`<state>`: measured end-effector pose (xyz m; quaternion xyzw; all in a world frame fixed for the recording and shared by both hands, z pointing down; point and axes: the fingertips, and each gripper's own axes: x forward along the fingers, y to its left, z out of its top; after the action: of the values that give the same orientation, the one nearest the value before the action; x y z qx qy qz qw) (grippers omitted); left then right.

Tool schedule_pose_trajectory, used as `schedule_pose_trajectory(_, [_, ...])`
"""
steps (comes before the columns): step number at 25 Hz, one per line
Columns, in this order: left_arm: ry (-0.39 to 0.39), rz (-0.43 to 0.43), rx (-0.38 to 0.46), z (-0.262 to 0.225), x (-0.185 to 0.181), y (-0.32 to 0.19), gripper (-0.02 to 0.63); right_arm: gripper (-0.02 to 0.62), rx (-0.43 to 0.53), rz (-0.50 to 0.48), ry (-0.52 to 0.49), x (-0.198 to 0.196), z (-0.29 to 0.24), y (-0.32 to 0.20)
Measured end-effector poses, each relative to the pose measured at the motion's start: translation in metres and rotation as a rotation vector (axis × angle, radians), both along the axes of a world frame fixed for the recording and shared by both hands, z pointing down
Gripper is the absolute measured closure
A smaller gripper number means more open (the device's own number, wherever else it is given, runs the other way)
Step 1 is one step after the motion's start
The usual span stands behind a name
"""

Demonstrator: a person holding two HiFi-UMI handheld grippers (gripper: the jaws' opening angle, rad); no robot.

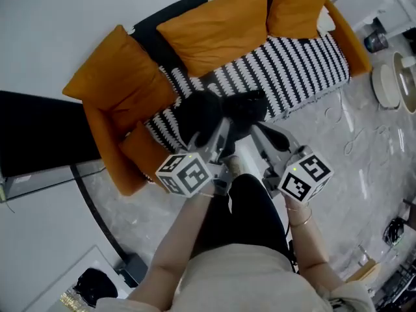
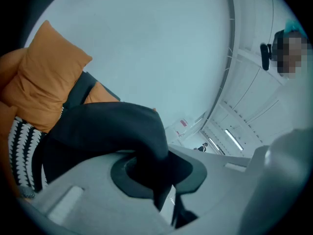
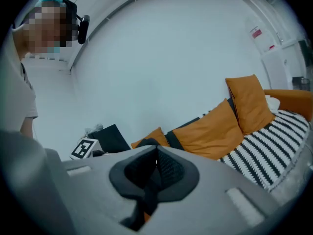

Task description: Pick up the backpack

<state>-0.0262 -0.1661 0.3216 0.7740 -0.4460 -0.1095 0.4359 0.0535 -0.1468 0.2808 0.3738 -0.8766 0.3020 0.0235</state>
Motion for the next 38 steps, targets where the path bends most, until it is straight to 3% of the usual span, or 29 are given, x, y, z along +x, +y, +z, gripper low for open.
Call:
schedule_pose_trajectory(5, [0.023,-0.015,0.059,-0.059,-0.013,0.018,0.551,0.592,0.102,-0.012,-0.022,0.0,-0.057,-0.004])
schedule_pose_trajectory(13, [0.019,0.087,0.211,-0.151,-0.004,0.03,0.551,0.592,0.264,0.015,-0.015,0.003,-0.136,-0.003])
schedule_pose_trajectory(20, [0.064,0.1,0.313,-0.206,-0.012,0.031,0.551,0.592,0.361,0.05,-0.066,-0.001,-0.19,0.009])
schedule_pose_trajectory(27, [0.062,0.136,0.366,-0.231,-0.008,0.034,0.551,0.592,0.419,0.038,-0.074,-0.002,-0.205,0.016])
schedule_pose_trajectory(38, [0.061,0.124,0.372,-0.232,-0.01,0.035,0.552,0.592,0.39,0.013,-0.074,-0.004,-0.195,0.016])
